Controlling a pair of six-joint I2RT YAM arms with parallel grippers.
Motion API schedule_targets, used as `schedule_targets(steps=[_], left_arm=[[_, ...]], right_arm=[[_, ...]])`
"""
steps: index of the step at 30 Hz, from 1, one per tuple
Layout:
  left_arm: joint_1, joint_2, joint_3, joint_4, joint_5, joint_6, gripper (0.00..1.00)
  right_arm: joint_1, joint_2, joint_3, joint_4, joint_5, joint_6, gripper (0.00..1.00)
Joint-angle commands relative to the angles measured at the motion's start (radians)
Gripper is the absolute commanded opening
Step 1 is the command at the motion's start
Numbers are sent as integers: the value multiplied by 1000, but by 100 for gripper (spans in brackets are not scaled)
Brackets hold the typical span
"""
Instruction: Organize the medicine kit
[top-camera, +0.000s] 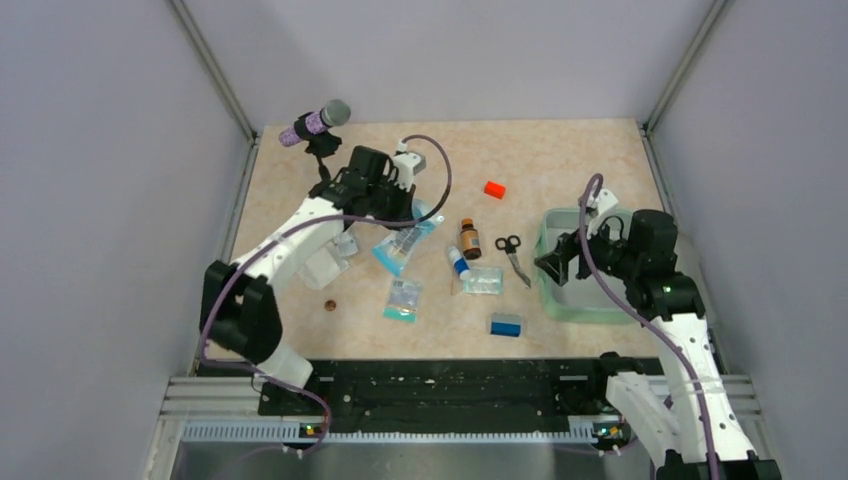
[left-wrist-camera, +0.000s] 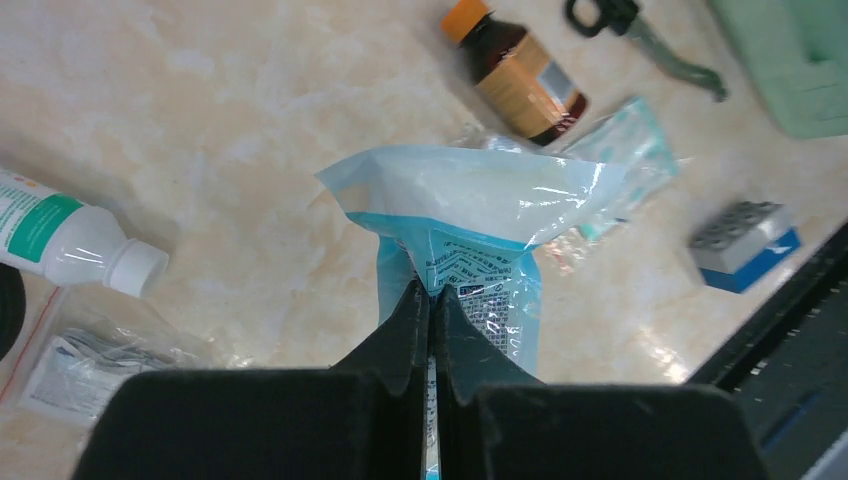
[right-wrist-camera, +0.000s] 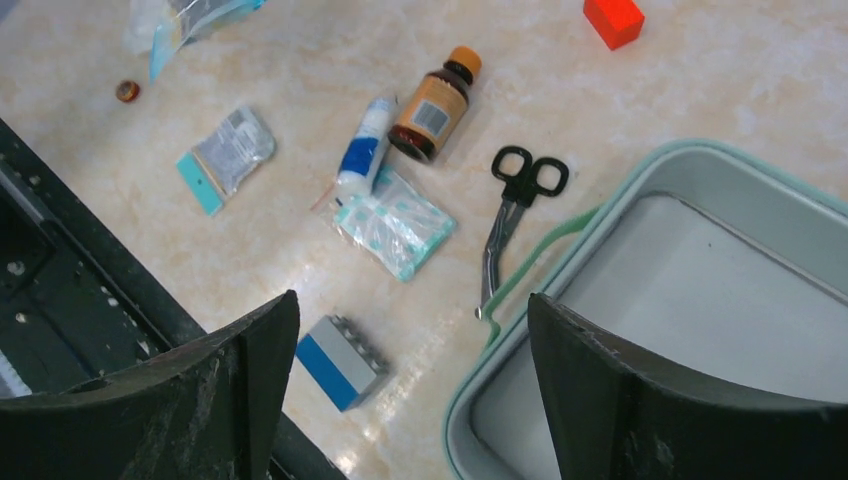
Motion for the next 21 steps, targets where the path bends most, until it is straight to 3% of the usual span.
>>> schedule_targets(steps=[1,11,21], left_arm=[[-1,-171,-104,122,113,-177,0],[1,-248,-68,154,267,-351,0],[24,-169,-11,233,275,-642,0]], right_arm=[[-1,65,10,279,-84,249,84],[181,351,179,498,-137,510,88],[317,608,344,582,-183,609,87]])
